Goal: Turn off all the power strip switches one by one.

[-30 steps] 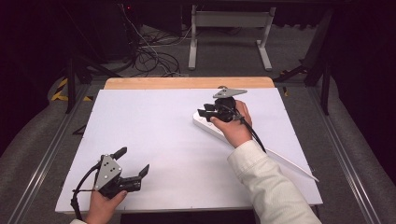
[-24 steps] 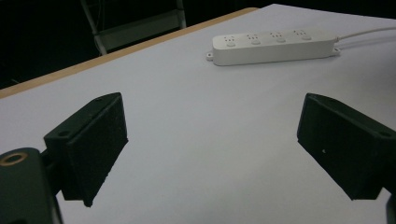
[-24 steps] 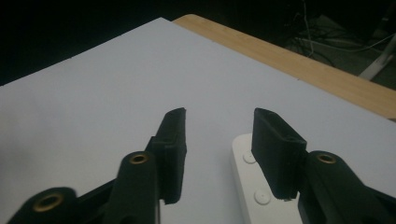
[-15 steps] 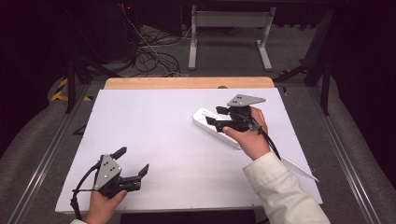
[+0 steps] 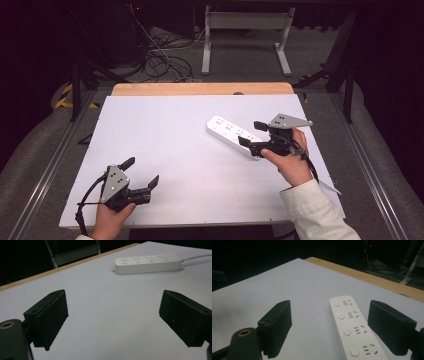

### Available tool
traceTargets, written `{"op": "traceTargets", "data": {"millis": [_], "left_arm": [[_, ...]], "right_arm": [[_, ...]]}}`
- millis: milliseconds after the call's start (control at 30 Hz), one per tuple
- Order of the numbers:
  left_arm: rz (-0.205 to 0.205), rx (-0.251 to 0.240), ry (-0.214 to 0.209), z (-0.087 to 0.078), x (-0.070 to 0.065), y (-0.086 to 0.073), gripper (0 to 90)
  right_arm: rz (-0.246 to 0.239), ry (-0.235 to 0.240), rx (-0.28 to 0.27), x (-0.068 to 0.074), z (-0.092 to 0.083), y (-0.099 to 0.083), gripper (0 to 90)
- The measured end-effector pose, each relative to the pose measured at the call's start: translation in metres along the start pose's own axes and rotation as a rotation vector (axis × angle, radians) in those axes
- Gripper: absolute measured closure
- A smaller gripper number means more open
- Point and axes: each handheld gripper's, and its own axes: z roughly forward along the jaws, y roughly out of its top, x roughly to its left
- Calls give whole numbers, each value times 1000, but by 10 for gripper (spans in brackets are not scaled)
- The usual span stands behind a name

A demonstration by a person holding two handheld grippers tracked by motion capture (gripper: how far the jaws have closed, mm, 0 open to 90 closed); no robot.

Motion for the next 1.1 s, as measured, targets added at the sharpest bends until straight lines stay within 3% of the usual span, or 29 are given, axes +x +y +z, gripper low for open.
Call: {"op": "traceTargets", "data": {"millis": [200, 533, 700, 1100], "left_arm": [[-12, 1, 2, 0, 0, 0, 92], [-14, 2, 4, 0, 0, 0, 93], [-10, 2, 0, 0, -1, 0, 93], [-13, 0, -4, -1, -1, 0, 92]], "right_arm": [[-17, -19, -5, -3, -16, -23, 185], [-3, -28, -32, -5, -30, -61, 191], [19, -10, -41, -4, -32, -78, 185], [16, -6, -16, -1, -35, -113, 183]]}}
